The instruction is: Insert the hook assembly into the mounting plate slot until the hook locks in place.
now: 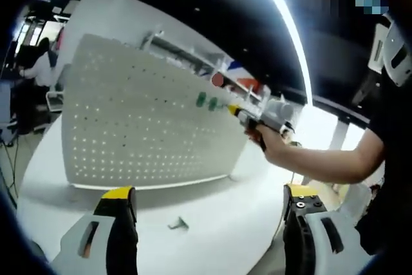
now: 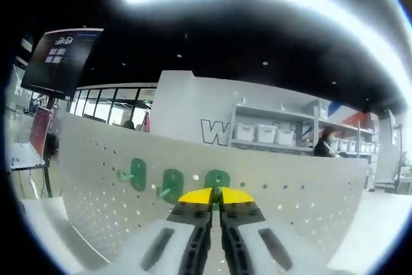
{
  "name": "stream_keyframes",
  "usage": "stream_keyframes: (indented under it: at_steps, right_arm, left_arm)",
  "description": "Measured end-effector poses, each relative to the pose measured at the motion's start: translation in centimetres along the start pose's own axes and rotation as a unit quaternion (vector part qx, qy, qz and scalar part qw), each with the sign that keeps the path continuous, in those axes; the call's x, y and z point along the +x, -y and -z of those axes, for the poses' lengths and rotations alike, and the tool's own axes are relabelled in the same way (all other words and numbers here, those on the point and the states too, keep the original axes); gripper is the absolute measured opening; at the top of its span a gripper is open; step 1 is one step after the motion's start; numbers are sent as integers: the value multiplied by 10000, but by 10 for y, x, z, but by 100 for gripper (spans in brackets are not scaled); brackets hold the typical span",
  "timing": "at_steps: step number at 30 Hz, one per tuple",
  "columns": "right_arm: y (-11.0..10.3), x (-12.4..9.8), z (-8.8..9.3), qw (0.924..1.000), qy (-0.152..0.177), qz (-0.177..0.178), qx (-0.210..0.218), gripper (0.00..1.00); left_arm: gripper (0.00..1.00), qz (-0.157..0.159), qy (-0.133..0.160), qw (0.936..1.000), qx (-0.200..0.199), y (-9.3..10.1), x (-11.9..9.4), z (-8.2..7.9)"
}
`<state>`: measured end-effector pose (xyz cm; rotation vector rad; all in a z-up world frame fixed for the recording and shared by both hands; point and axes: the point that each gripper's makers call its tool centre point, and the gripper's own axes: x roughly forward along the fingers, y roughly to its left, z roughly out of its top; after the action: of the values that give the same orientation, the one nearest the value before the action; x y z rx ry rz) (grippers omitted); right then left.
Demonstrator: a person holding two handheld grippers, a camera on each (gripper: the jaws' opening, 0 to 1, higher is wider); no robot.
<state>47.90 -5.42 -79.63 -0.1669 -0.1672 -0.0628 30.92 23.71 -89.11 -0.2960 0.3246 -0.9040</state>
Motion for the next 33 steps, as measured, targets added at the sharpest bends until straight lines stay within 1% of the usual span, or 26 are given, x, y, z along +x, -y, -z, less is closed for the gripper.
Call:
stream_keyframes:
  at_steps: [4,5,7,12,13,18,23,26,28,31,33]
  right_arm:
    - [0,2,4,10000,-25,6,-59,0]
    - [0,3,4,10000,-10,0,-52,0]
    - [1,3,3,10000,33,17,-85,0]
    - [2,6,8,10000,66,23,-52,0]
    - [1,7,9,9999,83,22,-132,0]
    - [-2,6,12,9997,144,44,-170,0]
    - [-3,6,11,9996,56,41,-287,1]
    - [-2,6,11,9996,-5,2,-282,1]
    - [-3,4,7,9997,32,-36,-249,3]
    - [-4,2,-3,9997,125,-95,-202,9]
    - [-6,-2,-11,9993,201,-135,-293,9]
  left_arm:
    - [95,4,18,10000,-17,-3,2,-2]
    - [94,47,87,9999,-65,-2,3,-5]
    - [93,53,136,9999,-82,-2,4,-8]
    - [92,39,101,9999,-77,-4,6,-7]
    - [92,38,101,9999,-80,-4,6,-7]
    - [91,26,53,9999,-101,-5,7,-4]
    - [92,37,43,9999,-129,-5,6,-2]
    - [92,34,85,9999,-125,-3,5,-3]
    - [92,15,77,9999,-130,-4,5,-2]
    - [92,18,49,9999,-158,-2,4,1]
    - [92,-13,14,9999,-156,-3,3,4]
